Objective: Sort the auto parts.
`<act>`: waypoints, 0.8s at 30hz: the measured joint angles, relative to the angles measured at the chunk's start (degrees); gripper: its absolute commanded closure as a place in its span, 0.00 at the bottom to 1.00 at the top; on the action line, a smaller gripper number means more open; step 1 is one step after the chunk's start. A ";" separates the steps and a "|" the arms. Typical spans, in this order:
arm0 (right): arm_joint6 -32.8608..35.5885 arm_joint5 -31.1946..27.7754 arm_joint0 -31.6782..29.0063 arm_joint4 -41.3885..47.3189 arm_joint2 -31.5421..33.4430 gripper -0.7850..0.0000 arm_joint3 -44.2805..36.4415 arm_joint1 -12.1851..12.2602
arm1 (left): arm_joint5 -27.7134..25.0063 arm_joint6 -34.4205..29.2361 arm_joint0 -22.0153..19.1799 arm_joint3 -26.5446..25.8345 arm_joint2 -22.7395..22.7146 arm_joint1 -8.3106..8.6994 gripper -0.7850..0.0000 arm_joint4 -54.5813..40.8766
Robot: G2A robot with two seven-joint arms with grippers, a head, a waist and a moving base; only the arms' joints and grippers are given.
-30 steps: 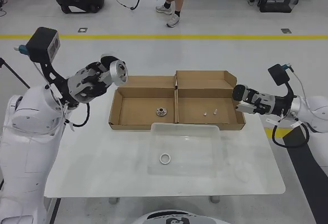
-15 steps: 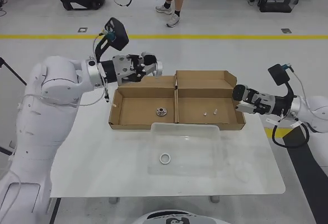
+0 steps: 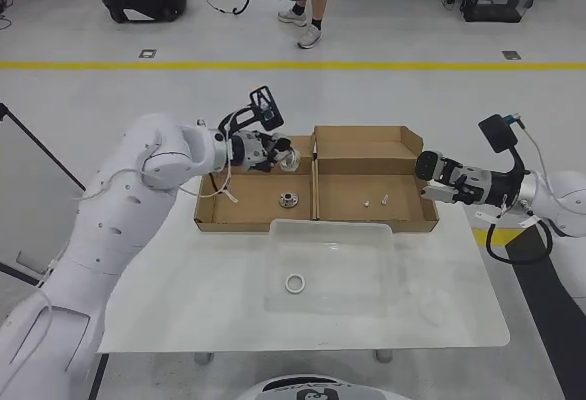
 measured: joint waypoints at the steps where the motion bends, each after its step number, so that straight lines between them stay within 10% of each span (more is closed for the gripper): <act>1: 0.00 0.00 0.00 0.00 0.00 0.00 0.00 0.00 | 0.56 0.47 -0.79 1.09 0.97 -0.33 1.00 0.78; 24: 0.00 0.00 0.00 0.00 0.00 0.00 0.00 0.00 | 5.12 4.51 -14.05 32.54 24.74 -11.46 1.00 21.03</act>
